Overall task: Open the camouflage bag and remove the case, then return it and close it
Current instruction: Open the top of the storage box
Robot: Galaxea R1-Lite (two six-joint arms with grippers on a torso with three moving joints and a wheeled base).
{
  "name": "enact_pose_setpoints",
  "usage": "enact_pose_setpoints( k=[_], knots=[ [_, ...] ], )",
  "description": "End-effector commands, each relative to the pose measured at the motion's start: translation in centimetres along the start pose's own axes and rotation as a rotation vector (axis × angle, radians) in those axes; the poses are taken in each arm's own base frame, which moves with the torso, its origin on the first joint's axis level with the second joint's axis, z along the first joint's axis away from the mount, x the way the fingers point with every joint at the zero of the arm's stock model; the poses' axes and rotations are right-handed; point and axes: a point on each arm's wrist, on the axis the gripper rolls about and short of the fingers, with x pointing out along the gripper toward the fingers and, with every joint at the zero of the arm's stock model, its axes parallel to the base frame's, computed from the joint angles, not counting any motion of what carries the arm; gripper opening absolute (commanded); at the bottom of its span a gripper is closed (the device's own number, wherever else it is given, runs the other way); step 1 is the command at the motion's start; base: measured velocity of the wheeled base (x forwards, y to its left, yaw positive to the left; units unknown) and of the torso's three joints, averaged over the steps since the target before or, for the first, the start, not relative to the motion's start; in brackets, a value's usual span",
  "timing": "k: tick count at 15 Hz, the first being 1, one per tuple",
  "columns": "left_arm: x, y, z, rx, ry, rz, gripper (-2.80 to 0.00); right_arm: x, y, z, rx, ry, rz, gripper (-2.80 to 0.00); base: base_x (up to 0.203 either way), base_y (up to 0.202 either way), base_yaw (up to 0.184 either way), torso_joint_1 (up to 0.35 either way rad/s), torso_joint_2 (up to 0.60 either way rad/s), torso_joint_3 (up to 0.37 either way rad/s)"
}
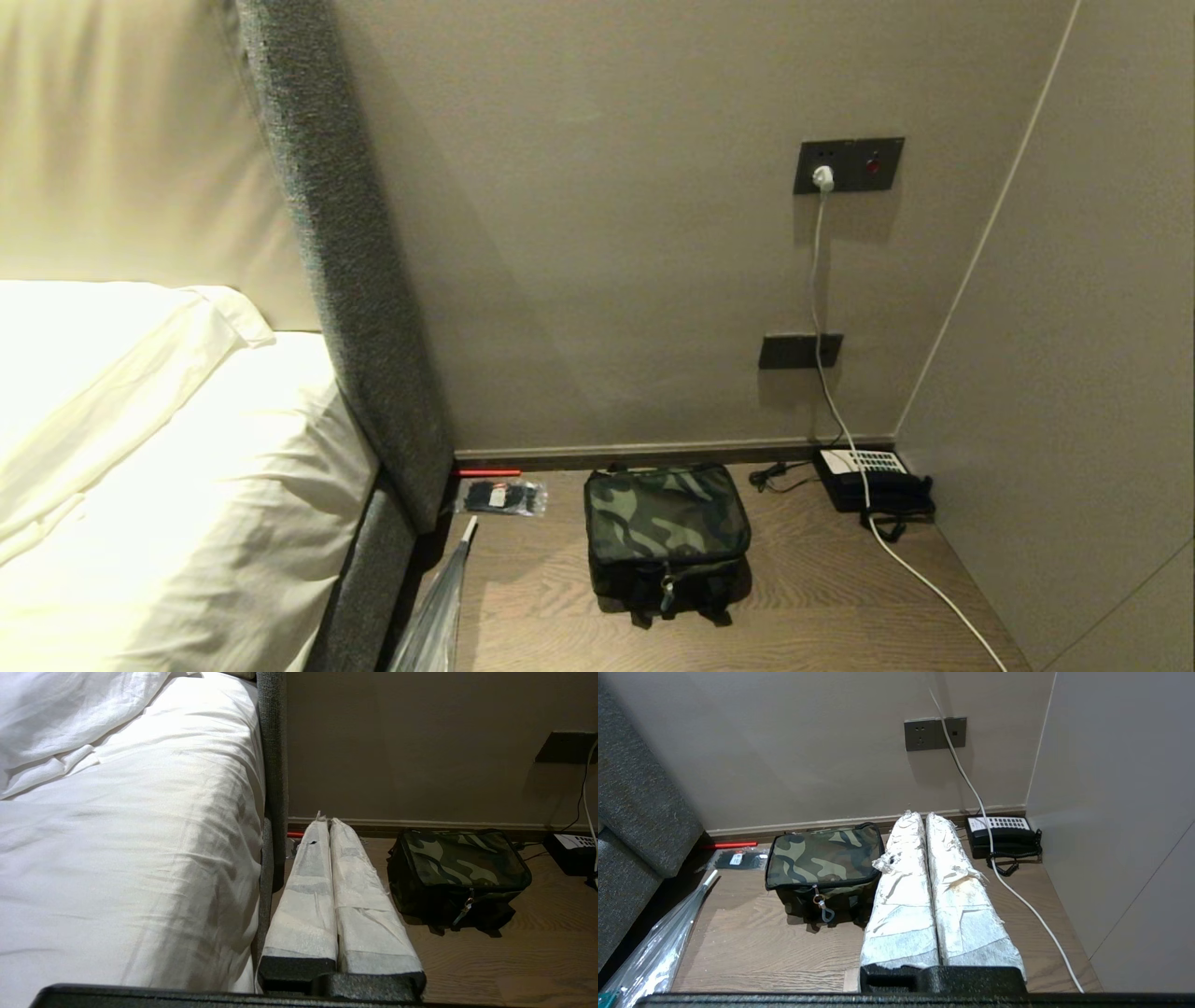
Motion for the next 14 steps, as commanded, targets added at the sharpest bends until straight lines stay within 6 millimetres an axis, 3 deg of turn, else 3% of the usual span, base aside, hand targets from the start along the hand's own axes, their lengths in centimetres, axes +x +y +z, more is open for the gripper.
enact_pose_setpoints(
  k=[1,14],
  knots=[
    [0.0,0.0,0.0,0.0,0.0,0.001,-2.8,0.06,-0.02,-0.39,0.0,0.008,0.0,-2.8,0.0,0.0,0.0,0.0,0.0,0.0],
    [0.0,0.0,0.0,0.0,0.0,0.001,-2.8,0.06,-0.02,-0.39,0.0,0.008,0.0,-2.8,0.0,0.0,0.0,0.0,0.0,0.0]
  ],
)
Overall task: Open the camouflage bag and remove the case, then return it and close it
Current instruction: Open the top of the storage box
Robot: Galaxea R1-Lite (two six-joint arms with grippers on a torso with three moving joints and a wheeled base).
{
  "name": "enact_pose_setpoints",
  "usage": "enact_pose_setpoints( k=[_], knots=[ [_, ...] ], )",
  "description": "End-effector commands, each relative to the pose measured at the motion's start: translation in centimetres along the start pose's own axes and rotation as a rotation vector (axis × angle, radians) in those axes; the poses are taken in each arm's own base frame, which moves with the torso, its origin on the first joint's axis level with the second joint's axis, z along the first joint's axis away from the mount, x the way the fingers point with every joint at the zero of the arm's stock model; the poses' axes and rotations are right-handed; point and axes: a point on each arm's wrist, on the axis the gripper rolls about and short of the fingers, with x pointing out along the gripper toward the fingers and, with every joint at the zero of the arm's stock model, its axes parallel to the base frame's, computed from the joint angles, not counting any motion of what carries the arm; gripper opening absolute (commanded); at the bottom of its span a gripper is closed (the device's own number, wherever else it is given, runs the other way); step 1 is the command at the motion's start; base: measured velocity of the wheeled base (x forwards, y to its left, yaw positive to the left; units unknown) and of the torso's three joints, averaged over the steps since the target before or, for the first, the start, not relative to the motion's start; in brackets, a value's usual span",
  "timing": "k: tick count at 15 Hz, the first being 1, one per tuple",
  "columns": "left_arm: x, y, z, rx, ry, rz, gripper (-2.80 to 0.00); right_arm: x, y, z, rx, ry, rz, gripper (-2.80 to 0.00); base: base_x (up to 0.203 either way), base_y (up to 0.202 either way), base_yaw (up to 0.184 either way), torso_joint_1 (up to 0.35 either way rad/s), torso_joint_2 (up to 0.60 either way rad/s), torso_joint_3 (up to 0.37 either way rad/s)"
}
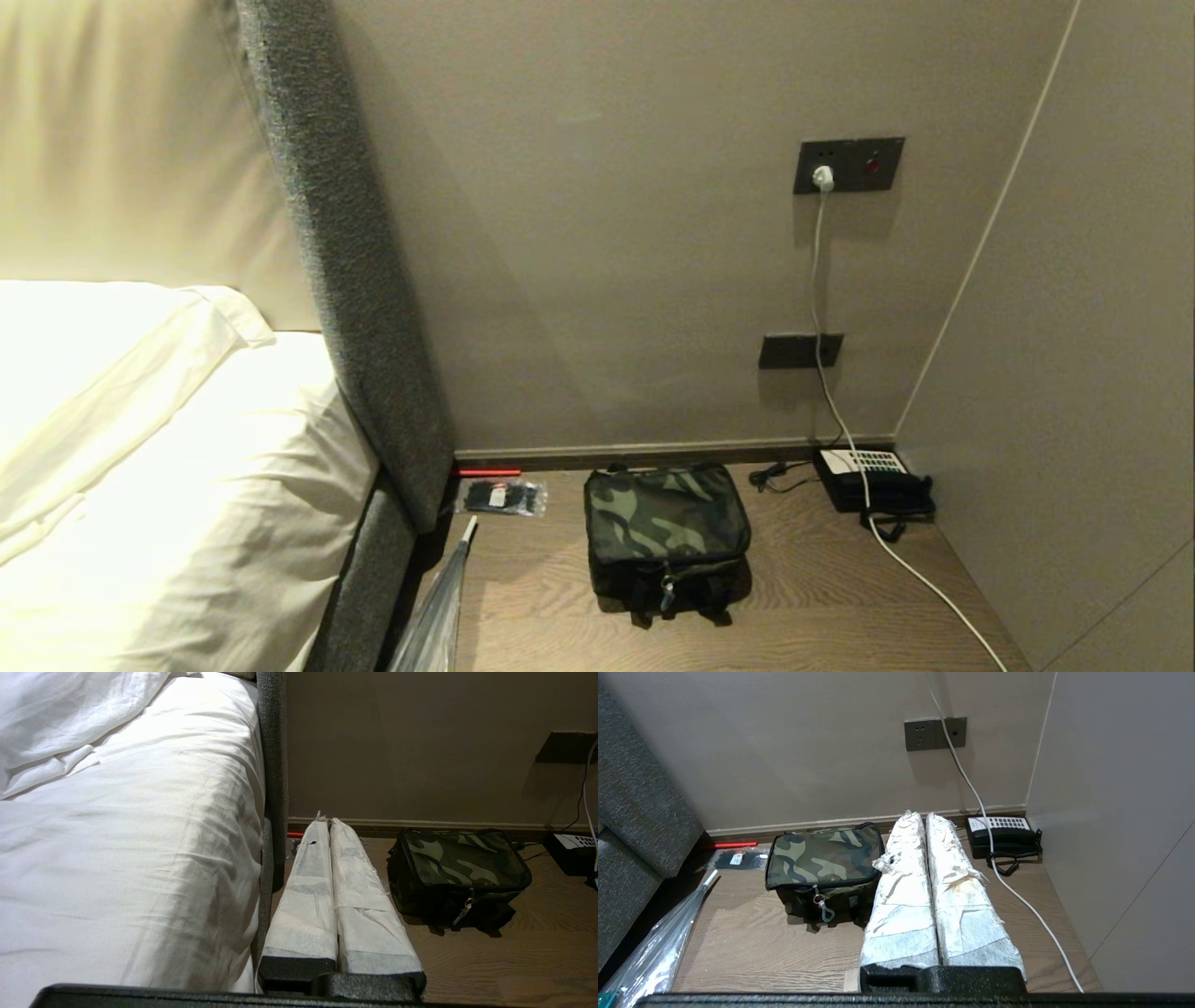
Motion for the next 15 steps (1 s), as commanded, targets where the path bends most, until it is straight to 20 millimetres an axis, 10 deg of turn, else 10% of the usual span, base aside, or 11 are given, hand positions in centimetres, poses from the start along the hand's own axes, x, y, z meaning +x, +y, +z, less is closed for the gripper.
enact_pose_setpoints(
  k=[1,15],
  knots=[
    [0.0,0.0,0.0,0.0,0.0,0.0,-2.8,0.07,-0.02,-0.44,0.0,0.01,-0.001,-2.8,0.0,0.0,0.0,0.0,0.0,0.0],
    [-0.01,0.0,0.01,0.004,0.001,-0.001,-2.8,0.06,-0.02,-0.39,0.0,0.008,0.0,-2.8,0.0,0.0,0.0,0.0,0.0,0.0]
  ],
)
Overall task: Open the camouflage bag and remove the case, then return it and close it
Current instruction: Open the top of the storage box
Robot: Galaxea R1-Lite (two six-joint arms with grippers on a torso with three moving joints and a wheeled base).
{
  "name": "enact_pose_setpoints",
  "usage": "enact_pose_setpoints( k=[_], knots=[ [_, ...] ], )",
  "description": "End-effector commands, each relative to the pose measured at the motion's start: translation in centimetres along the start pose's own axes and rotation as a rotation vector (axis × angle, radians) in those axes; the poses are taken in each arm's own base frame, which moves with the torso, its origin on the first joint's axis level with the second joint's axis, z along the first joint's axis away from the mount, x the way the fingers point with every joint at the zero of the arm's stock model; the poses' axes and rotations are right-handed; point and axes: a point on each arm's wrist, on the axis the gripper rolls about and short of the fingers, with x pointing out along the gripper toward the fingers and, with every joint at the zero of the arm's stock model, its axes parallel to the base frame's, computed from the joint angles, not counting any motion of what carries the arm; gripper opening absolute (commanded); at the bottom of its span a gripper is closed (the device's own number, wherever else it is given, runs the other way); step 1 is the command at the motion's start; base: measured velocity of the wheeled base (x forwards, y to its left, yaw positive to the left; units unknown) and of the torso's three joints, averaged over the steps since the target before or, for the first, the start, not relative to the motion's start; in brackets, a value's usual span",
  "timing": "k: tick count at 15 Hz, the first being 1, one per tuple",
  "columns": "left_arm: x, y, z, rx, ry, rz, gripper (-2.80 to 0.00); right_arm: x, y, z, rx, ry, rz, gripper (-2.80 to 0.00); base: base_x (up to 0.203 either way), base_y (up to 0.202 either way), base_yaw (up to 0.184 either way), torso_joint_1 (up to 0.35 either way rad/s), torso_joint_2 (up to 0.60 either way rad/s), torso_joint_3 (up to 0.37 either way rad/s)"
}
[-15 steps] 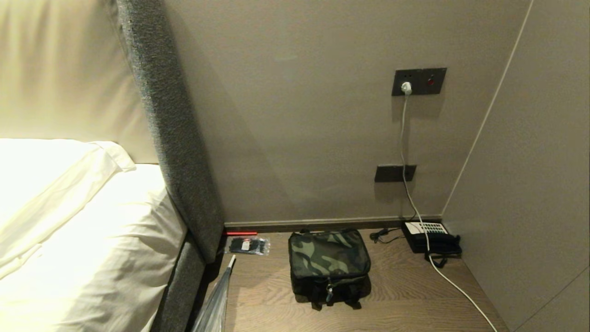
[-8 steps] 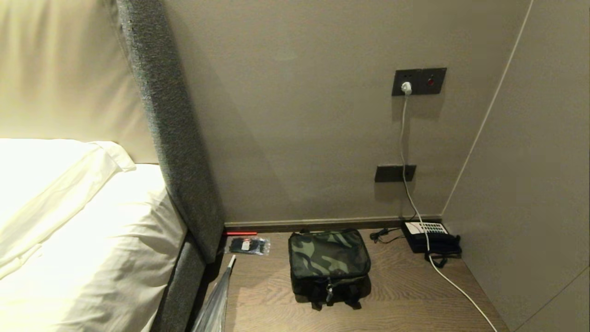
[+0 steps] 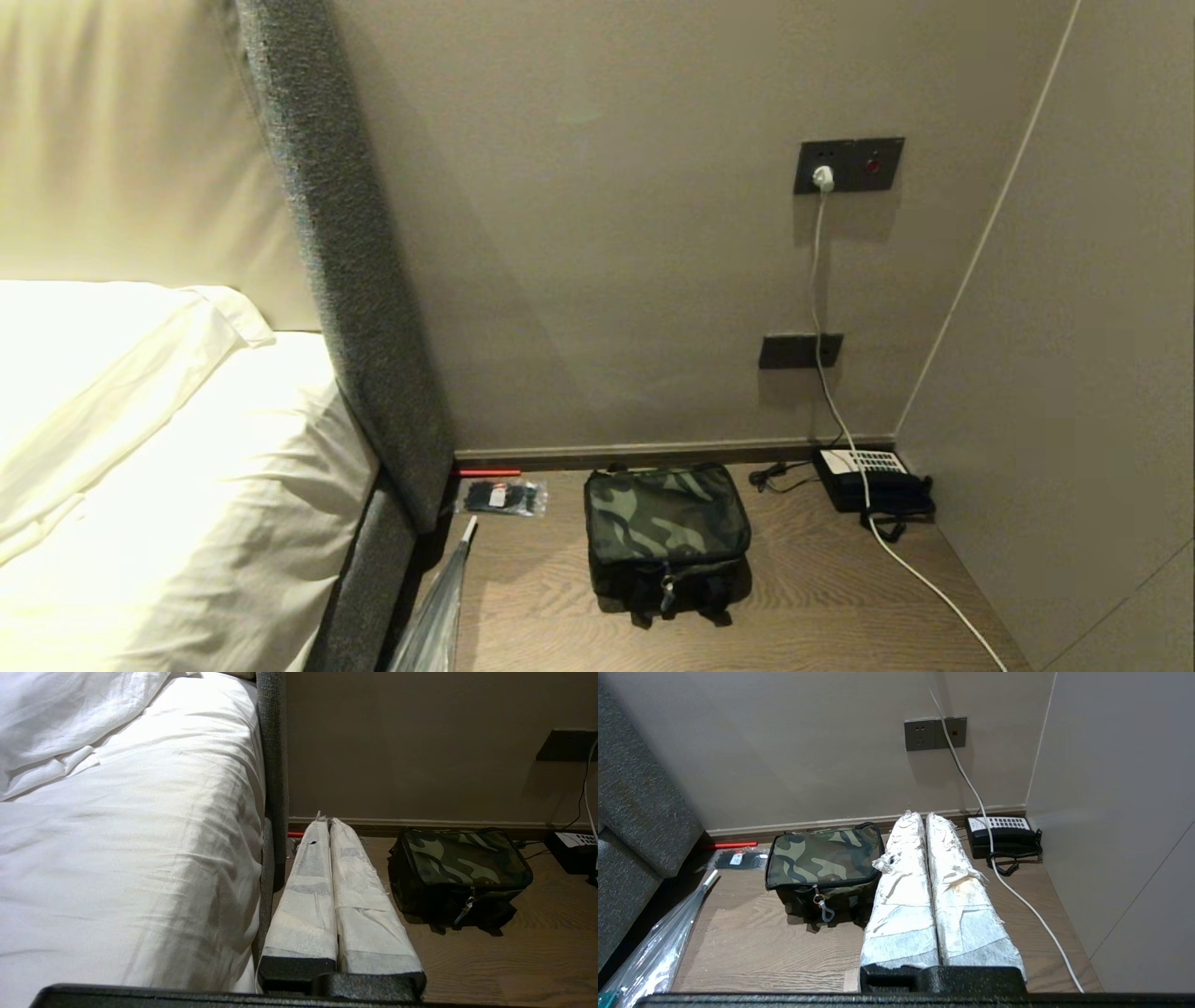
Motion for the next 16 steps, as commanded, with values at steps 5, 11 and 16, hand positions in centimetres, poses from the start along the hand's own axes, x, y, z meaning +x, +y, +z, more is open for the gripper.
enact_pose_setpoints(
  k=[5,11,16],
  knots=[
    [0.0,0.0,0.0,0.005,0.0,0.002,-2.8,0.06,-0.02,-0.39,0.0,0.009,0.0,-2.8,0.0,0.0,0.0,0.001,0.0,-0.054],
    [0.0,0.01,0.03,0.002,-0.003,0.004,-2.8,0.06,-0.02,-0.41,0.0,0.009,-0.001,-2.8,0.0,0.0,0.0,0.003,0.0,-0.196],
    [0.0,0.01,0.01,0.004,-0.001,0.004,-2.8,0.06,-0.02,-0.39,0.0,0.008,0.0,-2.8,0.0,0.0,0.0,0.003,0.0,-0.199]
  ],
)
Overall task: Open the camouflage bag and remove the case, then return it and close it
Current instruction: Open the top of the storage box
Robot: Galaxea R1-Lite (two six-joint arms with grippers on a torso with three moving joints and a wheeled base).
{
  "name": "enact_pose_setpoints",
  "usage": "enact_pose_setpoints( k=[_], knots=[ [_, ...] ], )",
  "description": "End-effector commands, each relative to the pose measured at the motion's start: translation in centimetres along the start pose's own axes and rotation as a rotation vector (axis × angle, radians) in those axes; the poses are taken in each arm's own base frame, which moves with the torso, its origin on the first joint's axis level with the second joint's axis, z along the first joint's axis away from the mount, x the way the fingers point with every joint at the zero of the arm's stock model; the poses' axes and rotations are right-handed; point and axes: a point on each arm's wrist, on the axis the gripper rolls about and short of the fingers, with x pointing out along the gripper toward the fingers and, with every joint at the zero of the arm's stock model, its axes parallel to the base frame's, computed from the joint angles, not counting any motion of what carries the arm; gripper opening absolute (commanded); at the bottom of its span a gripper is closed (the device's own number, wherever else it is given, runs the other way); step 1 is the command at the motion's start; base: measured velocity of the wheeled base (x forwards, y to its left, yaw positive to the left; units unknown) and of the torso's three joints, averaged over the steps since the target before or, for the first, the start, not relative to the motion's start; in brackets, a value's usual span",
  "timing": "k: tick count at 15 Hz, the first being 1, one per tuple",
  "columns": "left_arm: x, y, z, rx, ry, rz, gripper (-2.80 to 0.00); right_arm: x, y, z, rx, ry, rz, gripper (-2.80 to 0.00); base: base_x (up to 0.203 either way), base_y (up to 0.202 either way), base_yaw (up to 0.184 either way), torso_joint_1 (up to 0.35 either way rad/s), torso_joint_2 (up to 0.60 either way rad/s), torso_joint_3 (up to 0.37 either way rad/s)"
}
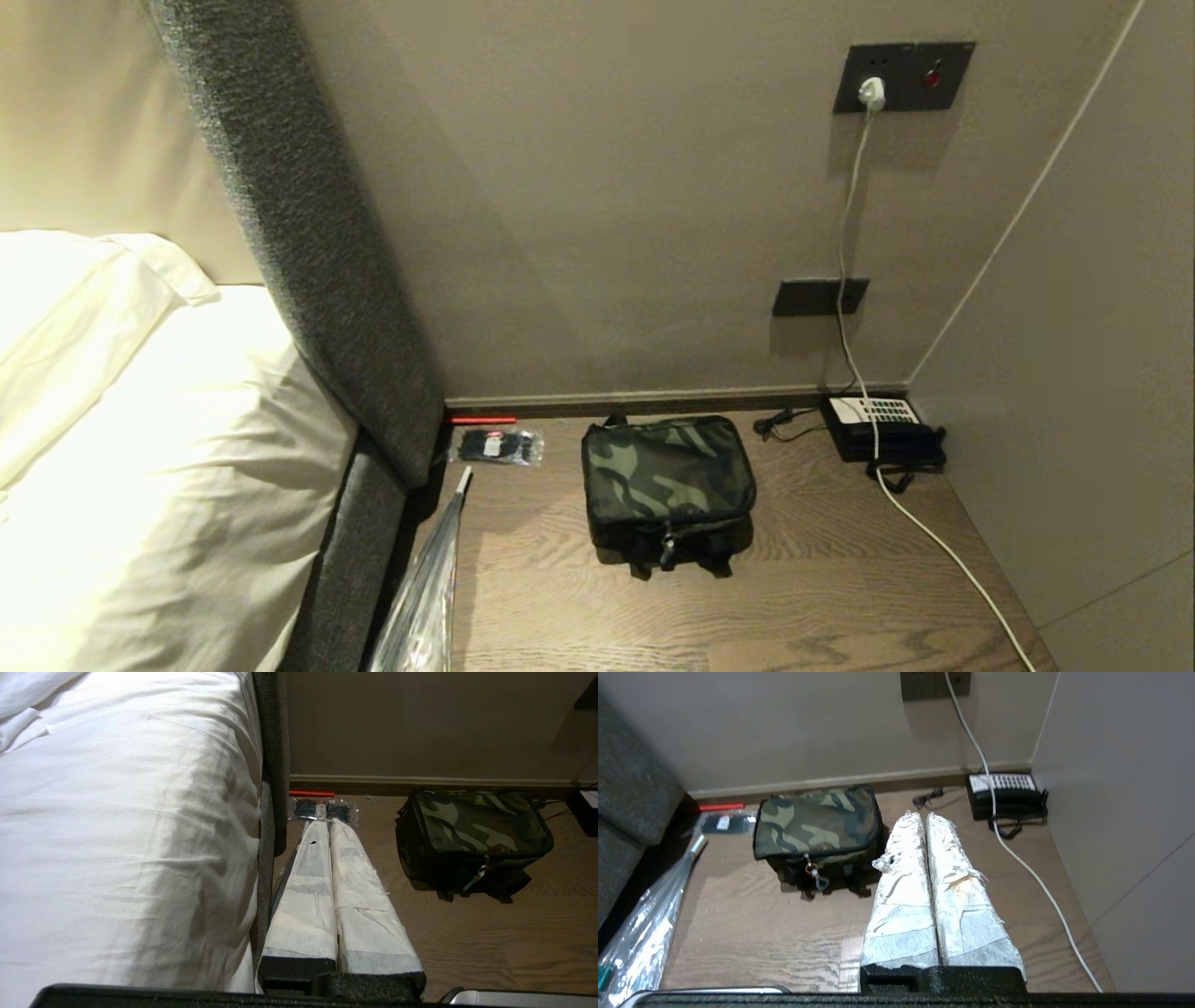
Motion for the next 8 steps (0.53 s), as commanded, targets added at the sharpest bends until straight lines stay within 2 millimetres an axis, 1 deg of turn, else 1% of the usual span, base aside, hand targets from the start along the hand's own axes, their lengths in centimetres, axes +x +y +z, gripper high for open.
enact_pose_setpoints(
  k=[1,8],
  knots=[
    [0.0,0.0,-0.01,-0.001,0.0,0.0,-2.8,0.06,-0.02,-0.39,0.0,0.008,0.0,-2.8,0.0,0.0,0.0,0.002,0.0,-0.198],
    [0.0,0.0,-0.01,0.001,0.0,0.0,-2.8,0.07,-0.02,-0.43,0.0,0.01,-0.001,-2.8,0.0,0.0,0.0,0.002,0.0,-0.194]
  ],
)
